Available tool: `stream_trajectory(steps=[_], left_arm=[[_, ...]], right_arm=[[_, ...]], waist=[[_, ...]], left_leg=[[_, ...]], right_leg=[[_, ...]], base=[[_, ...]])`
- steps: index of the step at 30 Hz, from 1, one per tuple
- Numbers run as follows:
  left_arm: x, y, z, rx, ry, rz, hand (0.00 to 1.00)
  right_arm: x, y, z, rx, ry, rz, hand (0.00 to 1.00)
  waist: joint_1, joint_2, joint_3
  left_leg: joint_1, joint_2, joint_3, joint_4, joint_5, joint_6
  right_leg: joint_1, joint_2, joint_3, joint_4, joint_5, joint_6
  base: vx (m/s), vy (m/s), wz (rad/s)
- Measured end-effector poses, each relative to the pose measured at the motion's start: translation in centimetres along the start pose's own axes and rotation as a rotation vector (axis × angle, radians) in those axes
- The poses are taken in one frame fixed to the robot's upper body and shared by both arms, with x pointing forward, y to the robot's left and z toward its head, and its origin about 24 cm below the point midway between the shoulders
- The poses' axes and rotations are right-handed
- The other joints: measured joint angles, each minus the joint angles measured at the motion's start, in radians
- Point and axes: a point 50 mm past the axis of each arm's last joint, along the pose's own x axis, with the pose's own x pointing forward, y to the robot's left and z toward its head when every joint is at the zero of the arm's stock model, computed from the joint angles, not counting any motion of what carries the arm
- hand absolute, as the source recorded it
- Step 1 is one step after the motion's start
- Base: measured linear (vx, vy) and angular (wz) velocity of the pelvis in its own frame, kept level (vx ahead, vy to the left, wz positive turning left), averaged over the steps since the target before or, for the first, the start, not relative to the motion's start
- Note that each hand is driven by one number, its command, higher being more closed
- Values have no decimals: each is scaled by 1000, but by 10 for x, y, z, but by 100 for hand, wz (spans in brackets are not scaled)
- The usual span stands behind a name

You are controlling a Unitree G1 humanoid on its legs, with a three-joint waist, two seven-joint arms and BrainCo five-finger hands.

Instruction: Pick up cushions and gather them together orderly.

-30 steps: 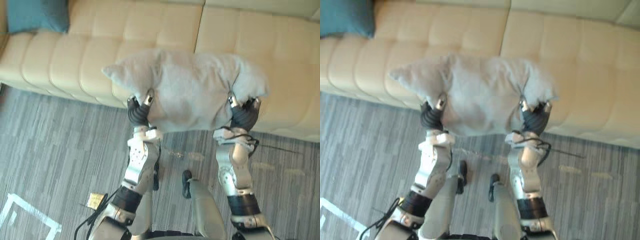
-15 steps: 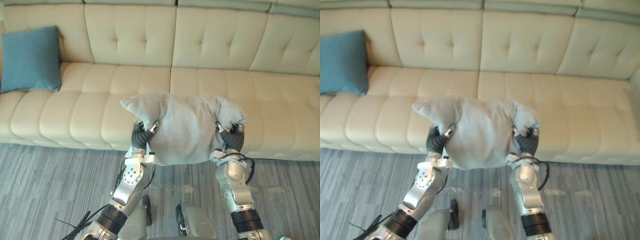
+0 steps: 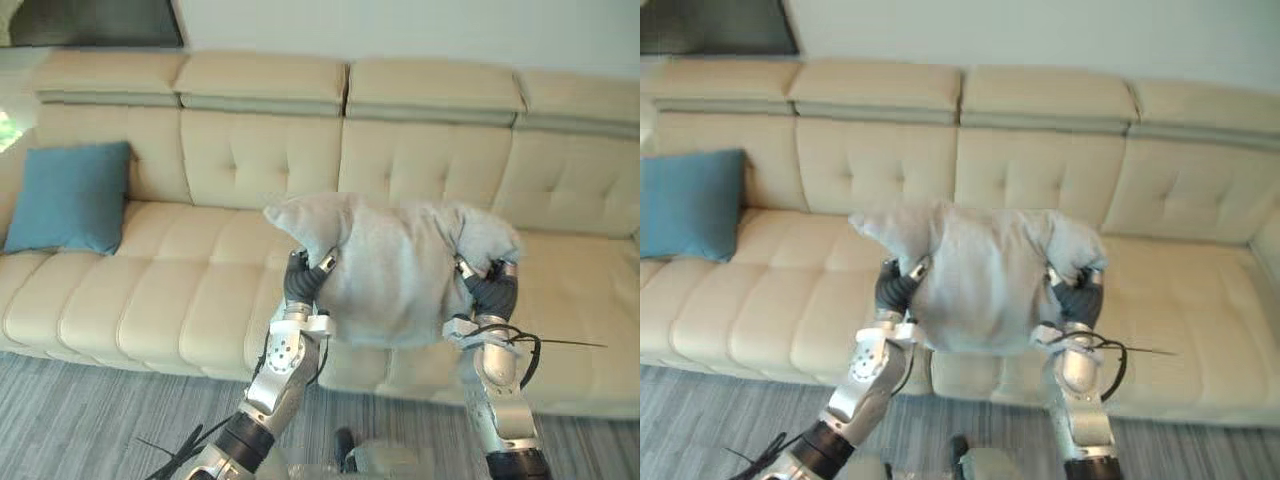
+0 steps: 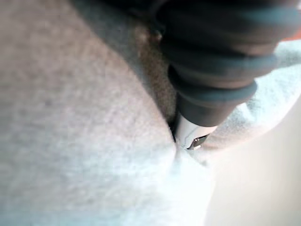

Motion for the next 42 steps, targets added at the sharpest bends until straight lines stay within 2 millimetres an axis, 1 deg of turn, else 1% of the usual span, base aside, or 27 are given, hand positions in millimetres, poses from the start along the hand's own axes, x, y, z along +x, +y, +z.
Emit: stream_trajectory(steps=[1, 2, 3, 4, 5, 6, 7, 8, 9, 10, 12, 13, 15, 19, 24, 26, 30, 31, 32, 33, 34, 35, 37, 38, 40, 41, 42], left_arm=[[0, -1, -1, -7, 3, 0, 100], [0, -3, -1, -12, 7, 1, 100], [0, -4, -1, -15, 8, 0, 100], [0, -5, -2, -21, 8, 0, 100], [0, -5, -2, -22, 10, 1, 100], [0, -4, -3, -15, 17, 4, 100], [-1, -2, -5, -8, 24, 7, 100], [-2, 1, -9, 14, 43, 4, 100], [-3, 2, -13, 31, 60, 0, 100], [-5, 4, -16, 52, 76, -8, 100], [-7, 4, -20, 69, 95, -19, 100], [-8, 4, -22, 78, 110, -26, 100], [-10, 5, -26, 97, 128, -35, 100], [-12, 6, -29, 117, 152, -40, 100], [-12, 12, -29, 156, 163, -48, 100], [-12, 12, -28, 181, 154, -56, 100], [-2, 19, -23, 223, 122, -34, 100], [9, 22, -18, 254, 100, -23, 100], [15, 23, -14, 264, 85, -18, 100], [26, 25, -6, 271, 52, -4, 100], [32, 25, -2, 276, 36, 1, 100], [42, 25, 5, 285, 9, 7, 100], [70, 18, 32, 298, -86, 20, 100], [76, 16, 39, 299, -112, 22, 100], [101, 7, 79, 309, -249, 27, 100], [107, 6, 89, 317, -278, 37, 100], [119, 6, 109, 342, -330, 59, 100]], right_arm=[[1, 3, 5, 19, -30, 4, 100], [4, 6, 9, 38, -60, 8, 100], [7, 9, 11, 50, -74, 12, 100], [10, 12, 12, 56, -85, 17, 100], [12, 12, 11, 55, -85, 16, 100], [14, 11, 6, 46, -70, 10, 100], [17, 10, 1, 33, -53, 5, 100], [17, 4, -10, 11, -8, -22, 100], [15, 0, -17, -3, 28, -40, 100], [13, -4, -23, -20, 61, -49, 100], [12, -7, -28, -40, 84, -52, 100], [12, -10, -30, -52, 92, -53, 100], [12, -13, -34, -70, 110, -50, 100], [12, -18, -41, -98, 144, -48, 100], [14, -21, -47, -120, 176, -23, 100], [20, -20, -50, -138, 183, -10, 100], [38, -8, -54, -112, 190, 13, 100], [47, 0, -54, -100, 184, 28, 100], [52, 5, -52, -94, 175, 37, 100], [63, 15, -48, -83, 153, 57, 100], [69, 19, -46, -80, 142, 65, 100], [80, 27, -42, -75, 123, 76, 100], [114, 47, -18, -63, 44, 111, 100], [122, 53, -11, -56, 22, 119, 100], [152, 80, 31, -31, -109, 160, 100], [159, 86, 42, -25, -138, 166, 100], [169, 100, 60, -8, -182, 177, 100]], waist=[[4, -4, -2], [6, -6, -5], [8, -5, -6], [9, -4, -6], [10, -4, -6], [16, -2, -7], [23, 13, -13], [23, 24, -26], [16, 10, -33], [16, -3, -42], [11, -5, -48], [8, -1, -52], [10, -1, -53], [12, -4, -58], [11, -6, -62], [11, -3, -64], [13, -1, -65], [14, -1, -65], [14, -1, -65], [15, 0, -62], [16, 0, -58], [20, 2, -46], [29, 15, 20], [30, 18, 35], [39, 32, 115], [41, 33, 134], [41, 34, 166]], left_leg=[[-17, -6, 14, -48, -12, 16], [-21, -15, 28, -158, -24, 23], [-17, -27, 19, -254, -30, 13], [-8, -53, -5, -380, -30, 3], [2, -70, -24, -435, -28, 0], [49, -108, -65, -574, 47, -28], [84, -115, -86, -643, 139, -24], [129, -112, -92, -692, 127, -78], [152, -133, -86, -720, 132, -70], [177, -153, -67, -760, 142, -57], [204, -188, -49, -817, 166, -38], [214, -205, -44, -844, 179, -26], [225, -216, -32, -872, 190, -17], [226, -222, -18, -893, 197, -10], [228, -222, -15, -932, 219, -14], [226, -220, -15, -964, 241, -16], [219, -212, -18, -1025, 282, -20], [200, -209, -25, -1029, 293, -20], [187, -208, -29, -1029, 298, -22], [157, -205, -33, -1030, 310, -22], [144, -204, -35, -1031, 316, -22], [128, -202, -39, -1030, 324, -21], [89, -200, -49, -1022, 342, -21], [75, -200, -52, -1016, 345, -20], [27, -196, -55, -1017, 367, -21], [17, -195, -56, -1018, 375, -20], [2, -193, -54, -1020, 384, -23]], right_leg=[[9, -10, 3, -1, -7, 0], [20, -17, 11, -3, -10, 1], [22, -21, 19, -5, -11, 1], [22, -28, 28, -8, -11, 2], [23, -32, 32, -8, -10, 3], [26, -31, 65, 3, -18, 16], [33, -17, 88, 7, -31, 36], [48, -7, 112, 17, -49, 57], [48, -26, 127, 29, -55, 65], [50, -47, 151, 33, -71, 85], [50, -82, 171, 27, -80, 100], [51, -97, 178, 14, -76, 106], [53, -109, 190, -4, -69, 116], [53, -115, 212, -38, -48, 121], [43, -111, 215, -56, -36, 118], [30, -108, 214, -70, -24, 116], [12, -101, 213, -109, 9, 115], [1, -99, 206, -124, 23, 114], [-10, -98, 201, -127, 29, 114], [-37, -95, 194, -128, 39, 114], [-49, -93, 191, -128, 44, 114], [-64, -92, 188, -128, 51, 115], [-100, -87, 181, -115, 62, 117], [-114, -85, 180, -108, 64, 117], [-182, -79, 177, -66, 68, 120], [-198, -78, 175, -55, 68, 120], [-225, -76, 173, -36, 69, 121]], base=[[154, 3, -5], [201, 37, -11], [232, 89, -19], [192, 114, -22], [175, 171, -38], [139, 166, -51], [206, 279, -63], [170, 227, -42], [188, 251, -29], [114, 134, -15], [120, 187, -9], [77, 149, -4], [40, 91, -8], [38, 62, -11], [0, -11, -4], [-20, -16, -1], [-27, -21, 0], [-38, -22, 9], [-60, -26, 12], [-62, -22, 9], [-63, -16, 8], [-71, -13, 11], [-158, -18, 11], [-165, -19, 2], [-158, -38, 1], [-177, -58, -2], [-127, -54, -3]])
